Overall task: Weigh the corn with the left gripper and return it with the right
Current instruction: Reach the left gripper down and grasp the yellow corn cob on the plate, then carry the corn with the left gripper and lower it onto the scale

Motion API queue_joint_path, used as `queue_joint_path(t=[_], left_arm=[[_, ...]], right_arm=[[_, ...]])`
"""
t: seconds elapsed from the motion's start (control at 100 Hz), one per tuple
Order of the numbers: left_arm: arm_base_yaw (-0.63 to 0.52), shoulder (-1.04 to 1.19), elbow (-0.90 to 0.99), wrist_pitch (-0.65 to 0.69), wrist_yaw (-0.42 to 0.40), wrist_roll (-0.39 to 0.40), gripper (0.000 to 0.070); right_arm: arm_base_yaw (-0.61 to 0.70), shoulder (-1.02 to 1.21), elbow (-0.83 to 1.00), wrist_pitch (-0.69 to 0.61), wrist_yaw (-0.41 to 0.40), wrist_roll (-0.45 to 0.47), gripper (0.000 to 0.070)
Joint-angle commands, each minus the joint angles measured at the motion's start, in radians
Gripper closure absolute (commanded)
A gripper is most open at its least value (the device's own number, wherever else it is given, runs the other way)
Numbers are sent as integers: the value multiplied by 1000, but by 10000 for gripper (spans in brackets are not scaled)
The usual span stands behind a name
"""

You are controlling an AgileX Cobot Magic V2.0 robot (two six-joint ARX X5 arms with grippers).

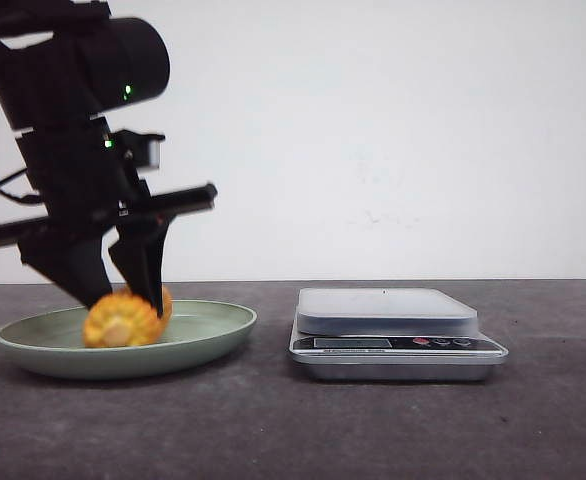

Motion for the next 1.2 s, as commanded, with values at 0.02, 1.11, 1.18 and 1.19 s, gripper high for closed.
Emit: queue_joint_path(t=[0.02, 1.11, 1.18, 1.19], left_arm=[[-15, -68, 43, -11, 13, 28, 690], [-301, 403, 606, -87, 17, -2, 690], [-305, 412, 607, -89, 24, -2, 689], [-305, 412, 606, -89, 25, -2, 687]], right_arm=[[3, 3, 19, 5, 3, -13, 136], [3, 2, 19, -62, -3, -11, 136], [3, 2, 19, -63, -3, -11, 136], [3, 2, 19, -63, -3, -11, 136]])
